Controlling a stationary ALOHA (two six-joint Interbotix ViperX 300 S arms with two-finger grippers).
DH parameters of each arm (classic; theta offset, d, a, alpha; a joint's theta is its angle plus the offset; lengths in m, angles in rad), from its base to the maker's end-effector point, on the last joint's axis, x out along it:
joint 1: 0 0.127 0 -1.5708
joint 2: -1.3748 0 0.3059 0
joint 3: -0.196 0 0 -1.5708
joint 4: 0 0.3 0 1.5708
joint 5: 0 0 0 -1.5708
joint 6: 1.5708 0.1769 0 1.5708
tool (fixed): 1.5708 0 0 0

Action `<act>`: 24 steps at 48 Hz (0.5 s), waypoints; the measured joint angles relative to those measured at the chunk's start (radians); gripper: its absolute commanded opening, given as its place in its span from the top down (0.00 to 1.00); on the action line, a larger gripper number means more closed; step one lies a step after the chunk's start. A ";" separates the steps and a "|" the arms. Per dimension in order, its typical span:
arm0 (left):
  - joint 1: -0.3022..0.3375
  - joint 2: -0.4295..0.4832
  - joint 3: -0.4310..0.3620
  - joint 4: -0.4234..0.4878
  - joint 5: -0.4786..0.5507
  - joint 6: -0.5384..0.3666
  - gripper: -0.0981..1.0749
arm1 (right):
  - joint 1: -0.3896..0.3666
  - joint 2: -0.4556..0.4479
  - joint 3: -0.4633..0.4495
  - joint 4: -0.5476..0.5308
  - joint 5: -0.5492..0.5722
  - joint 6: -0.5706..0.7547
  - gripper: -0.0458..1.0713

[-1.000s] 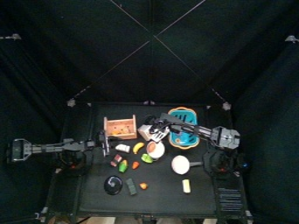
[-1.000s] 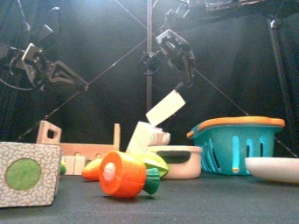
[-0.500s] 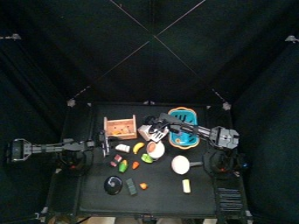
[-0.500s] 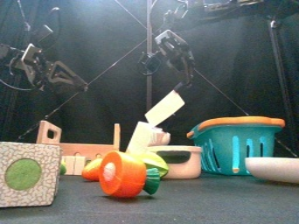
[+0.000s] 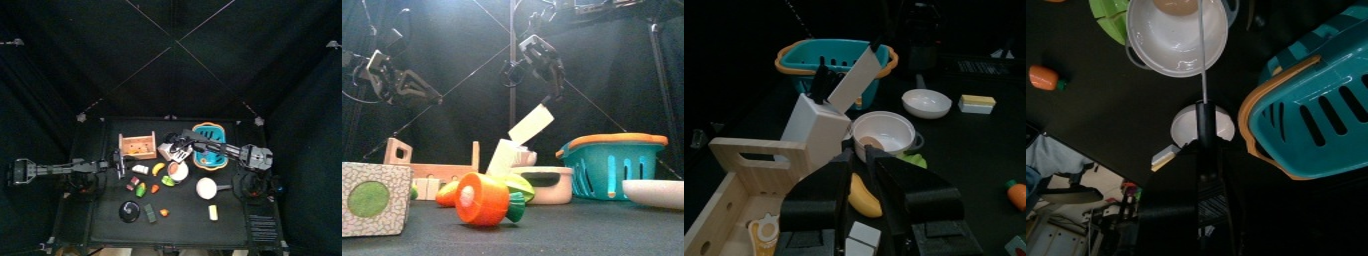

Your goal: Place pairing knife back in holder

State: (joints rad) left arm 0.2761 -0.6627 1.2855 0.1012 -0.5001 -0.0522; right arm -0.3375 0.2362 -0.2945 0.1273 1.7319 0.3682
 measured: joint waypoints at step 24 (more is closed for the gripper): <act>0.000 0.000 0.003 0.000 -0.002 -0.002 0.38 | -0.002 0.023 -0.021 0.003 0.014 -0.003 0.58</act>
State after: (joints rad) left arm 0.2761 -0.6627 1.2885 0.1012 -0.5016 -0.0537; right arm -0.3390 0.2592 -0.3160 0.1304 1.7457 0.3651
